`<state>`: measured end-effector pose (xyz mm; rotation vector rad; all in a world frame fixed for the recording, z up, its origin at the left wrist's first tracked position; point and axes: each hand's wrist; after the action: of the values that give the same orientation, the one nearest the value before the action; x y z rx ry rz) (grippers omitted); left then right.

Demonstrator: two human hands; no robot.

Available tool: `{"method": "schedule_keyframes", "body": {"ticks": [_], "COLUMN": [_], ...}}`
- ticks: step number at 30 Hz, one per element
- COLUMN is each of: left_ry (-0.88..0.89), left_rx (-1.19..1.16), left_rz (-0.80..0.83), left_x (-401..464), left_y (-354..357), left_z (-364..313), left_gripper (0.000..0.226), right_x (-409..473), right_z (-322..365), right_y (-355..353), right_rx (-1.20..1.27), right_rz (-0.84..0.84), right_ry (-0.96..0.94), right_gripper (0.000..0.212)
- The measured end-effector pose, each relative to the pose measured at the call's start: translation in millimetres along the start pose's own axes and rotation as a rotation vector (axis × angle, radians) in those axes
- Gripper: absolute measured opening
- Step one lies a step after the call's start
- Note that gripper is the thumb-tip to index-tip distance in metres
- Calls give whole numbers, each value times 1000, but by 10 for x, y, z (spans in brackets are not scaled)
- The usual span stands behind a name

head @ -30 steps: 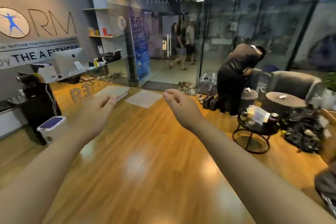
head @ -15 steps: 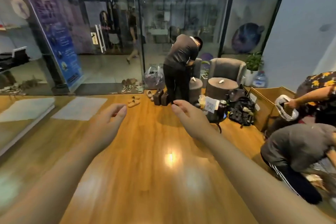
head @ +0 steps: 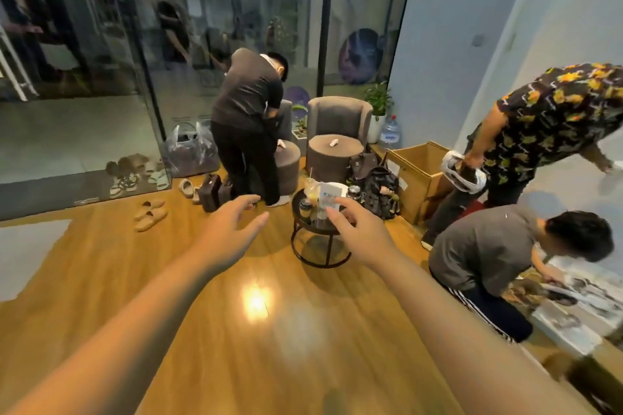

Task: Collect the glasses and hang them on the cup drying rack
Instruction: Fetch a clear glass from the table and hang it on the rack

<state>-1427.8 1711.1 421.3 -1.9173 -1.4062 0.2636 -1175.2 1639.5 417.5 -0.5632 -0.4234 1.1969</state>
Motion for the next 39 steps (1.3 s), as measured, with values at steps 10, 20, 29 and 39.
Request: {"method": "schedule_keyframes", "body": {"ticks": [10, 20, 29, 39], "left_ry": [132, 58, -8, 6], "left_rx": [-27, -56, -67, 8], "left_rz": [190, 227, 216, 353], "left_x": [2353, 4400, 5977, 7555], "left_y": [434, 1287, 2058, 3524], "left_z": [433, 892, 1483, 2896], "left_gripper": [51, 51, 49, 51], "right_x": [1748, 4034, 5889, 7555], "right_z": [74, -437, -1055, -2227], "right_y": [151, 91, 178, 797], "right_rx": [195, 206, 153, 105], "right_rz": [-176, -97, -33, -40], "right_ry": [220, 230, 285, 425], "right_gripper": [48, 50, 55, 56]}}
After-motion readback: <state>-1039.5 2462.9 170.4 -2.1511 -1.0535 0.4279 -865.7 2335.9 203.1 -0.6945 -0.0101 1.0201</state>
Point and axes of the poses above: each hand's wrist, its own x-axis towards the middle knuckle, its own y-axis out of the palm, z = x × y, and after that the axes turned 5 degrees about y, right-handed
